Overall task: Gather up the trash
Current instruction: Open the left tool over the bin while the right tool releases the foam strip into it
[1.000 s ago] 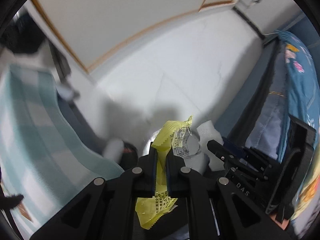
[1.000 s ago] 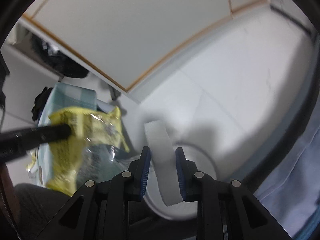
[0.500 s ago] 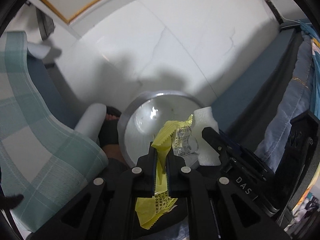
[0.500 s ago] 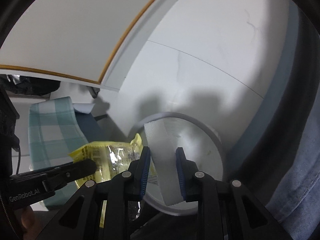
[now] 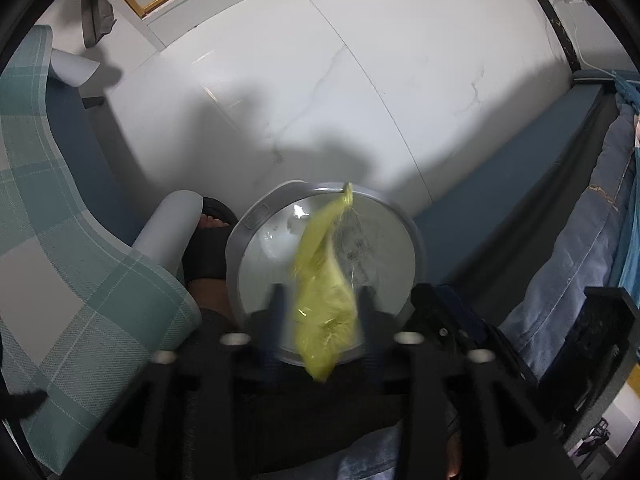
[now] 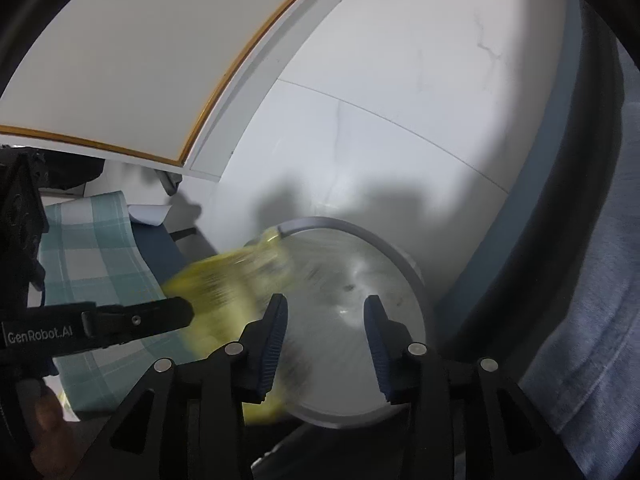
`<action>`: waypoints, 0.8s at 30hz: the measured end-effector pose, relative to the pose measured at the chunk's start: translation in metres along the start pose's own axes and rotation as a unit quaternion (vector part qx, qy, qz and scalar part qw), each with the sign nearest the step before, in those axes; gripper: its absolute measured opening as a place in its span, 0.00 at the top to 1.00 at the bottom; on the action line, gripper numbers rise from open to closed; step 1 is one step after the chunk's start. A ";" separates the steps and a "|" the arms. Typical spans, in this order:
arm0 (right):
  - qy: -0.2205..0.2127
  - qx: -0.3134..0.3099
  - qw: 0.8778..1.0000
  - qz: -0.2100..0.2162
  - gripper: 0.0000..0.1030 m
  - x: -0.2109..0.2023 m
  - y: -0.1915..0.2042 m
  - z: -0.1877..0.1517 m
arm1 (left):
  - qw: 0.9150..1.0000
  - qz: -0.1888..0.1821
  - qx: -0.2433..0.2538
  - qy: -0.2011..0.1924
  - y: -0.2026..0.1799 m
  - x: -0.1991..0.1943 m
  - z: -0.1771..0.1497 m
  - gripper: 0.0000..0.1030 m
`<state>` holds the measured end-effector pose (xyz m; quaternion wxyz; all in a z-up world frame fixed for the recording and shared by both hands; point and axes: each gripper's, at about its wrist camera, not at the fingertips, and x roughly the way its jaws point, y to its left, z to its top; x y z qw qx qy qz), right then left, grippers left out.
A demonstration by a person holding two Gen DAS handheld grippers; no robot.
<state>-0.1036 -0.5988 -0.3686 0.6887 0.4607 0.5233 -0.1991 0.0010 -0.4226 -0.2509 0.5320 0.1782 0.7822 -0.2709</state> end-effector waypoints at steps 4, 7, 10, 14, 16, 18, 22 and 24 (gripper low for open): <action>-0.025 -0.005 1.000 -0.006 0.52 -0.013 0.002 0.001 | 1.000 0.018 0.005 -0.001 -0.001 0.002 -0.004 0.54; -0.033 -0.001 0.999 -0.001 0.50 -0.021 -0.001 0.002 | 1.000 0.027 -0.006 -0.006 0.002 -0.001 -0.006 0.53; -0.031 -0.003 1.000 0.004 0.48 -0.025 -0.002 0.001 | 0.998 0.057 0.008 -0.040 -0.001 -0.012 -0.007 0.52; -0.037 -0.018 0.999 -0.004 0.48 -0.030 0.002 -0.001 | 0.992 0.094 0.020 -0.083 -0.004 -0.028 -0.015 0.51; -0.045 -0.025 0.999 -0.002 0.45 -0.035 0.006 -0.001 | 0.989 0.097 0.041 -0.104 -0.009 -0.040 -0.023 0.51; -0.056 -0.033 0.998 -0.002 0.43 -0.041 0.010 -0.001 | 0.984 0.103 0.048 -0.136 -0.012 -0.054 -0.030 0.50; -0.076 -0.044 0.996 0.006 0.37 -0.056 0.018 -0.001 | 0.977 0.082 0.043 -0.193 -0.010 -0.089 -0.038 0.50; -0.085 -0.050 0.995 0.015 0.35 -0.066 0.023 -0.001 | 0.973 0.077 0.047 -0.212 -0.007 -0.106 -0.040 0.50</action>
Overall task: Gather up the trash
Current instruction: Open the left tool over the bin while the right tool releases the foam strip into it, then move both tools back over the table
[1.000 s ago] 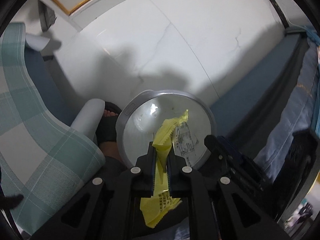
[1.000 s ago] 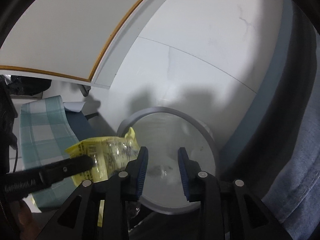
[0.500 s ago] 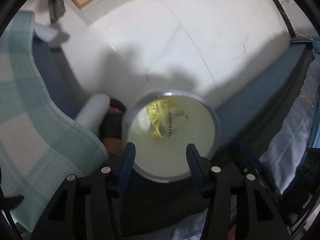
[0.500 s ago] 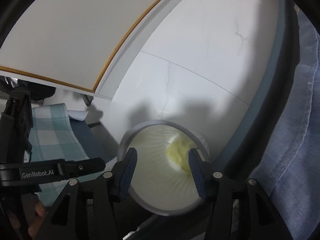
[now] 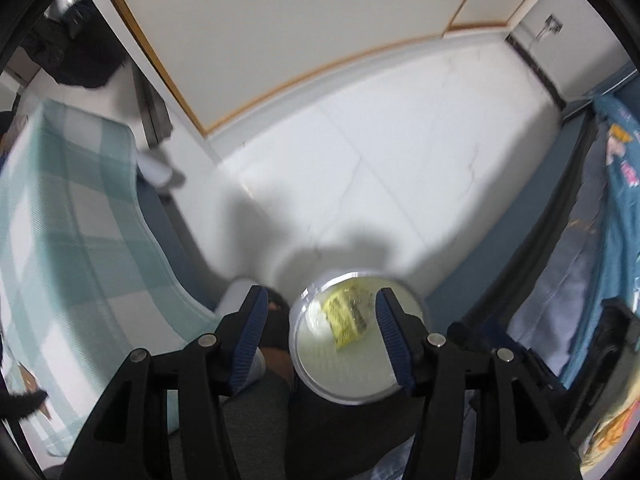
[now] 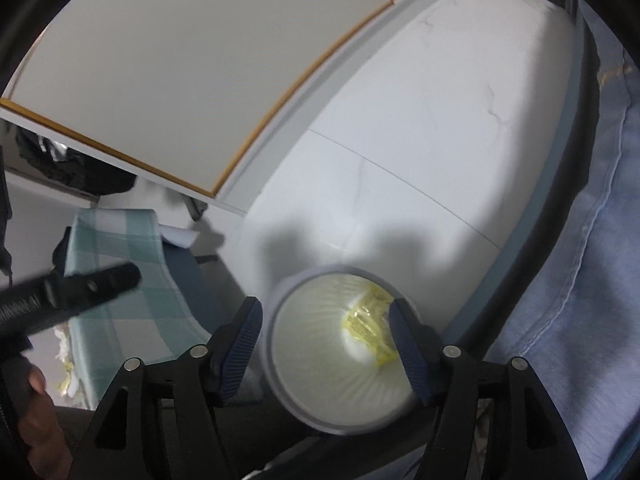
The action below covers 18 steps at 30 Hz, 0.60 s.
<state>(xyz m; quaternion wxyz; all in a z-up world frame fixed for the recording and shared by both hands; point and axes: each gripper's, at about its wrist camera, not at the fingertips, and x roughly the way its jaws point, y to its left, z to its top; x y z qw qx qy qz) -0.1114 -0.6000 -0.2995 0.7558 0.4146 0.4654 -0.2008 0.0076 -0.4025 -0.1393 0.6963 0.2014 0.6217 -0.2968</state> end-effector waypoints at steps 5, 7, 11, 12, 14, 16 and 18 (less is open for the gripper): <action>-0.027 -0.044 0.999 0.003 0.32 -0.022 0.022 0.006 | 0.996 0.010 -0.010 -0.083 0.029 -0.057 0.005 0.50; -0.043 -0.061 0.997 0.009 0.32 -0.035 0.036 0.011 | 0.993 0.007 -0.019 -0.120 0.044 -0.083 0.001 0.50; -0.095 -0.114 0.988 0.033 0.31 -0.072 0.081 0.021 | 0.978 0.029 -0.056 -0.201 0.080 -0.134 -0.014 0.44; -0.107 -0.130 0.985 0.040 0.30 -0.082 0.095 0.023 | 0.973 0.032 -0.066 -0.217 0.088 -0.142 -0.018 0.38; -0.128 -0.163 0.977 0.056 0.26 -0.100 0.124 0.024 | 0.961 0.043 -0.087 -0.258 0.108 -0.165 -0.031 0.33; -0.151 -0.196 0.966 0.072 0.24 -0.118 0.156 0.022 | 0.950 0.056 -0.102 -0.288 0.123 -0.181 -0.042 0.32; -0.173 -0.227 0.954 0.091 0.20 -0.133 0.190 0.017 | 0.939 0.073 -0.121 -0.313 0.143 -0.194 -0.051 0.27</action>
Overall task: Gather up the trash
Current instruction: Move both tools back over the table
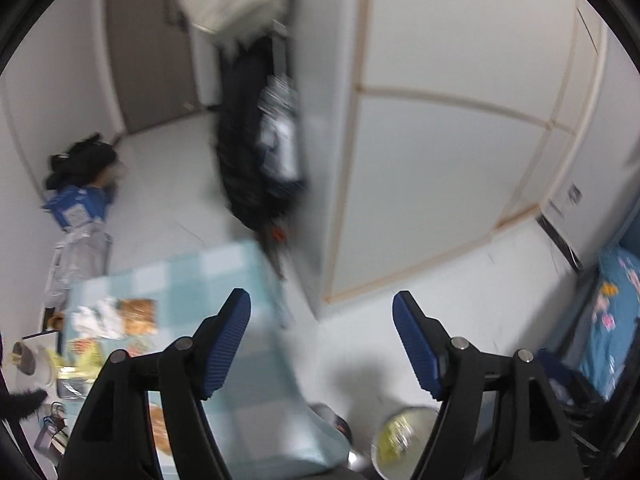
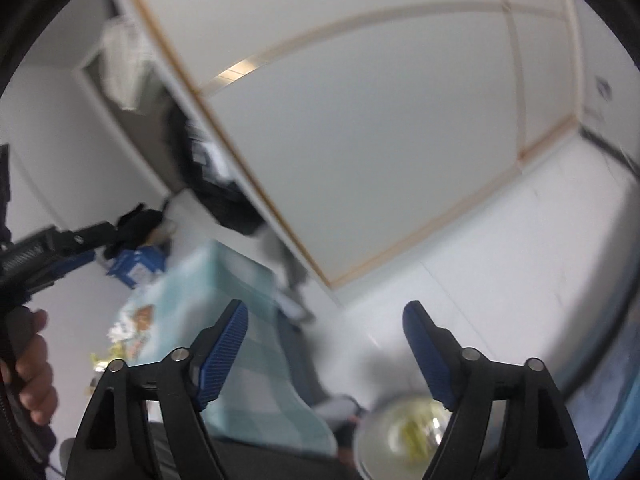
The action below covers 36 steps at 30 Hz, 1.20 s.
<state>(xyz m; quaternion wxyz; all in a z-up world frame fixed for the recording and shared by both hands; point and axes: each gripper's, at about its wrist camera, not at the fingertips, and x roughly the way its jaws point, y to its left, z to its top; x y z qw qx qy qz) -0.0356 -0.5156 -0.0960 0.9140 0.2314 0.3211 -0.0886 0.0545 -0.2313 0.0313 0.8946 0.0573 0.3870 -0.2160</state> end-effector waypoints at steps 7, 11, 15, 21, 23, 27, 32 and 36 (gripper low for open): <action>-0.054 -0.095 0.993 0.053 0.11 -0.006 0.110 0.029 | 0.989 0.105 -0.049 -0.095 0.081 -0.036 0.002 0.13; -0.066 -0.172 0.981 0.064 0.11 0.001 0.175 0.028 | 0.978 0.145 -0.077 -0.130 0.119 -0.050 -0.003 0.03; -0.084 -0.220 0.968 0.088 0.11 0.011 0.228 0.020 | 0.969 0.166 -0.103 -0.148 0.148 -0.053 -0.003 0.01; -0.094 -0.265 0.949 0.144 0.07 0.029 0.291 0.006 | 0.957 0.186 -0.147 -0.166 0.181 -0.061 -0.010 0.01; -0.090 -0.268 0.945 0.163 0.07 0.038 0.307 0.002 | 0.954 0.192 -0.158 -0.170 0.190 -0.059 -0.015 0.01; -0.076 -0.283 0.940 0.178 0.06 0.055 0.327 -0.008 | 0.949 0.197 -0.175 -0.174 0.211 -0.063 -0.027 0.01; -0.065 -0.307 0.929 0.195 0.06 0.080 0.352 -0.027 | 0.944 0.194 -0.196 -0.179 0.240 -0.052 -0.048 0.01; -0.044 -0.306 0.931 0.195 0.06 0.108 0.365 -0.038 | 0.948 0.193 -0.202 -0.152 0.264 -0.033 -0.056 0.01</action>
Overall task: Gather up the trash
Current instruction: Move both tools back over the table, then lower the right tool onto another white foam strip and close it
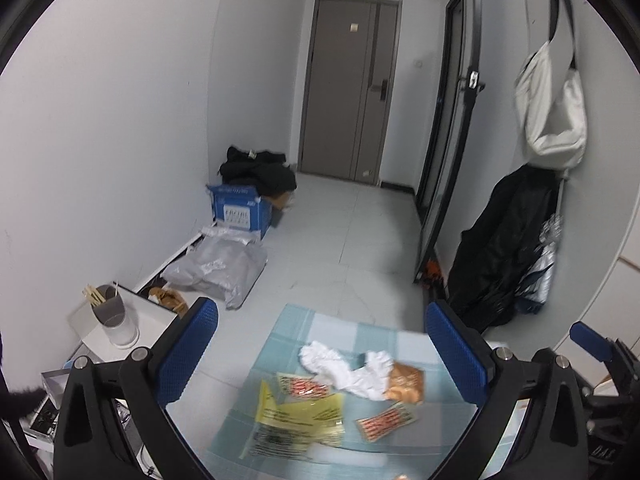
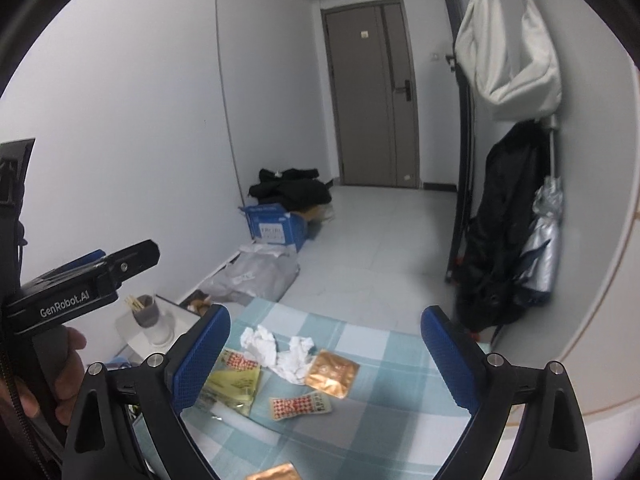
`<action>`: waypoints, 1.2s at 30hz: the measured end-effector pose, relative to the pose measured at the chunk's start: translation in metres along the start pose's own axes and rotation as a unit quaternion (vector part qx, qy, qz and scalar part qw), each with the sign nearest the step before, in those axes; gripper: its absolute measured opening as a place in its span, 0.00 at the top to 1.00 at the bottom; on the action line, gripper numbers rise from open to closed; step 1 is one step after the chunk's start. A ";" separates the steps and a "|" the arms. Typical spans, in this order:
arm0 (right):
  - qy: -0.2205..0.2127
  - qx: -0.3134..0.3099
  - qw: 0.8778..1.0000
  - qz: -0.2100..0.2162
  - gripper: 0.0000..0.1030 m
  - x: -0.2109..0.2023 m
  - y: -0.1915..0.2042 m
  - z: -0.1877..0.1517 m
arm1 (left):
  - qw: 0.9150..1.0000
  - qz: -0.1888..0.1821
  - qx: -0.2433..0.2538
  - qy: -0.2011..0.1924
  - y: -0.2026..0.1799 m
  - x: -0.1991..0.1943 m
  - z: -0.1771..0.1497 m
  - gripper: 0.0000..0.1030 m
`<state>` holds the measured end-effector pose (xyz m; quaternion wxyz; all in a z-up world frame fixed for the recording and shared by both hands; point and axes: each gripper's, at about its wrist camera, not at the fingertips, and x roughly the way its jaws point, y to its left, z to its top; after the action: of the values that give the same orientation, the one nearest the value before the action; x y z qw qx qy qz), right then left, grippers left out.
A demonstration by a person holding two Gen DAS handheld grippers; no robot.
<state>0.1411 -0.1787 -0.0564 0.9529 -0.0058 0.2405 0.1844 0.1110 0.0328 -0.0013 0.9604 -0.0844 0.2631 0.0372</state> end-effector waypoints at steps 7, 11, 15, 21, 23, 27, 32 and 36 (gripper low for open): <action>0.109 0.029 0.992 0.052 0.06 0.065 0.003 -0.022 | 0.994 -0.026 -0.080 0.072 0.047 0.031 -0.009 0.01; 0.154 0.010 0.986 0.071 0.06 0.093 0.013 -0.034 | 0.988 -0.023 -0.117 0.099 0.066 0.043 -0.005 0.01; 0.205 -0.007 0.973 0.106 0.08 0.123 0.029 -0.049 | 0.977 -0.035 -0.156 0.140 0.081 0.056 -0.010 0.01; 0.273 -0.064 0.947 0.159 0.30 0.146 0.064 -0.086 | 0.967 -0.040 -0.176 0.178 0.100 0.064 -0.019 0.01; 0.279 -0.097 0.942 0.159 0.31 0.146 0.077 -0.097 | 0.963 -0.047 -0.182 0.192 0.104 0.067 -0.020 0.01; 0.288 -0.119 0.934 0.172 0.44 0.147 0.089 -0.110 | 0.955 -0.059 -0.205 0.206 0.112 0.070 -0.022 0.01; 0.303 -0.135 0.925 0.184 0.62 0.150 0.098 -0.121 | 0.954 -0.064 -0.206 0.210 0.114 0.071 -0.023 0.01; 0.306 -0.149 0.923 0.182 0.69 0.158 0.104 -0.122 | 0.951 -0.061 -0.210 0.217 0.119 0.074 -0.026 0.01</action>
<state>0.1773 -0.0390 -0.2293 0.7712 -0.1600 0.4872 0.3773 0.1480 0.1468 -0.0783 0.8410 -0.3059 0.4460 0.0142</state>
